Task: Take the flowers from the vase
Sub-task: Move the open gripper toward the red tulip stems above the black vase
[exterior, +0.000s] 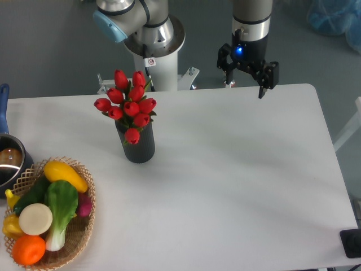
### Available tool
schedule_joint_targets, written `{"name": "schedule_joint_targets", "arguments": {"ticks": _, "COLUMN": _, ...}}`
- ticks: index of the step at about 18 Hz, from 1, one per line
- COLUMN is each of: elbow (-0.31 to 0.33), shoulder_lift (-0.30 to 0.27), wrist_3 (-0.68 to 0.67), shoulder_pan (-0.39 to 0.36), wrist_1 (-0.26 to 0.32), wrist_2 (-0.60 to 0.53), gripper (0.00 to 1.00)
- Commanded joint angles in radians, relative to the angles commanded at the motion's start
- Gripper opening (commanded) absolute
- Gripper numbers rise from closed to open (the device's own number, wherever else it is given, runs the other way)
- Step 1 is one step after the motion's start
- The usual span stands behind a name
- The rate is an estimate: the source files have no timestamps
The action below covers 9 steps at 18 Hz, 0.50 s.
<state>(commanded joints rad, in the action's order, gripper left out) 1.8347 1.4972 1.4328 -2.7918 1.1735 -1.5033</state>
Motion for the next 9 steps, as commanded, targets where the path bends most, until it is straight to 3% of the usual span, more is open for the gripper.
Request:
{"name": "schedule_joint_targets", "arguments": {"ticks": 7, "elbow": 0.009, "shoulder_lift": -0.006, "wrist_3": -0.020, "shoulder_pan": 0.003, "wrist_1": 0.000, "wrist_2": 0.054, "gripper": 1.00}}
{"name": "schedule_joint_targets", "arguments": {"ticks": 9, "elbow": 0.046, "shoulder_lift": -0.018, "wrist_3": -0.020, "shoulder_pan": -0.008, "wrist_1": -0.005, "wrist_2": 0.087, "gripper": 1.00}}
